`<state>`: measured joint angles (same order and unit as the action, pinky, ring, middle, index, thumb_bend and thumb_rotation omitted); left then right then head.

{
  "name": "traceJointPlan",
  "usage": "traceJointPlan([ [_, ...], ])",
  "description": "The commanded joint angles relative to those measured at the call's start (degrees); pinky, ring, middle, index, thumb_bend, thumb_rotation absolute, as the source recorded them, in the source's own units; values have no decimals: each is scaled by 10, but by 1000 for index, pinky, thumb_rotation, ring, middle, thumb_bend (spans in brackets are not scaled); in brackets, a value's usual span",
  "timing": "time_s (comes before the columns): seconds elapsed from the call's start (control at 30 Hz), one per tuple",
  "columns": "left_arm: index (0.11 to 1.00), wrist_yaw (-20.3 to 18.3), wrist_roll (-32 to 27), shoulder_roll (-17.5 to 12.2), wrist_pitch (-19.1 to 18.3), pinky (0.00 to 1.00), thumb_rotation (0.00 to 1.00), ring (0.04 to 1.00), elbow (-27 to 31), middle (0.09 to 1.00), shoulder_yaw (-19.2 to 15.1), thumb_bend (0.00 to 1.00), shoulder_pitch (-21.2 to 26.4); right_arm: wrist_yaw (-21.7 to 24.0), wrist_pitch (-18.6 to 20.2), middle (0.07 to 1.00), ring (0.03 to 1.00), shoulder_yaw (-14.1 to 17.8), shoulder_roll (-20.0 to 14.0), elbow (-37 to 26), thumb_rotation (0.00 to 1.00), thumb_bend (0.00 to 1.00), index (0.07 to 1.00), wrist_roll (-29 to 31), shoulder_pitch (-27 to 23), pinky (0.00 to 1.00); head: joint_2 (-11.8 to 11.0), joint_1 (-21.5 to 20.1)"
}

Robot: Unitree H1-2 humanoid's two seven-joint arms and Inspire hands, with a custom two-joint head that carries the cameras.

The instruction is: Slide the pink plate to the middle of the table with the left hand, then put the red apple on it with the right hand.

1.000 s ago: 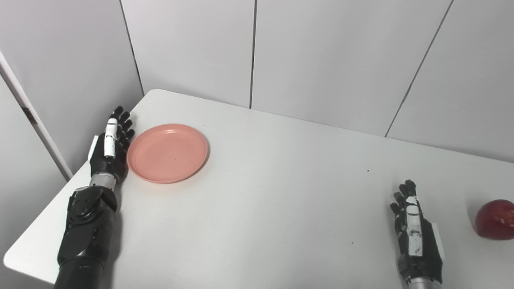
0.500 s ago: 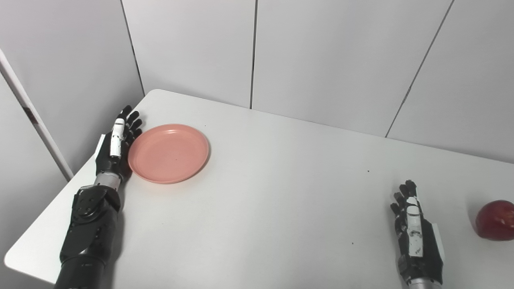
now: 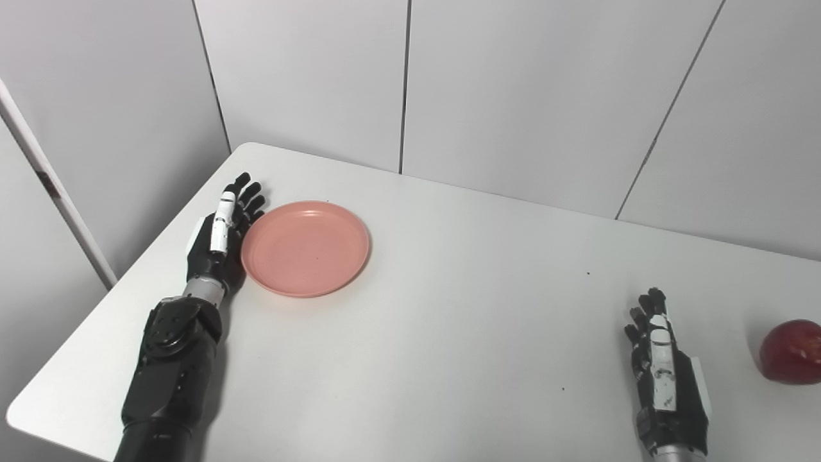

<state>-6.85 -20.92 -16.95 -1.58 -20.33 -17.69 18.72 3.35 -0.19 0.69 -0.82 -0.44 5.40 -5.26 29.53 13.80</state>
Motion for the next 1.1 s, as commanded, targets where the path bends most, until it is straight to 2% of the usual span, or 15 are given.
traceJointPlan([
  [0.0, 924, 4, 1, 5, -16, 954, 1000, 943, 12, 937, 4, 333, -2, 1, -14, 1000, 1000, 2, -1, -13, 1000, 192, 1000, 3, -11, 1000, 1, -1],
  [0.13, 913, 23, 7, 24, -43, 941, 1000, 936, 40, 931, 12, 323, 0, 1, -11, 1000, 1000, 2, 1, -15, 1000, 183, 1000, 5, -11, 1000, 2, -3],
  [0.27, 920, 22, 11, 32, -50, 941, 1000, 940, 48, 941, 24, 315, 1, 2, -10, 1000, 1000, 2, 2, -16, 1000, 173, 1000, 6, -12, 1000, 2, -5],
  [0.43, 946, 4, 12, 38, -38, 984, 1000, 972, 35, 966, 39, 308, 6, 0, -14, 1000, 1000, -1, 0, -16, 1000, 159, 1000, -3, -11, 1000, 4, -6],
  [0.7, 931, 3, 16, 57, -37, 976, 1000, 960, 11, 951, 54, 321, 24, 1, -8, 1000, 1000, 0, 2, -22, 1000, 174, 1000, 0, -9, 1000, 7, -6],
  [1.07, 930, -12, 33, 69, -25, 963, 1000, 954, -12, 949, 84, 316, 35, -3, 0, 1000, 1000, -1, 8, -30, 1000, 178, 1000, 1, -8, 1000, 14, -14],
])
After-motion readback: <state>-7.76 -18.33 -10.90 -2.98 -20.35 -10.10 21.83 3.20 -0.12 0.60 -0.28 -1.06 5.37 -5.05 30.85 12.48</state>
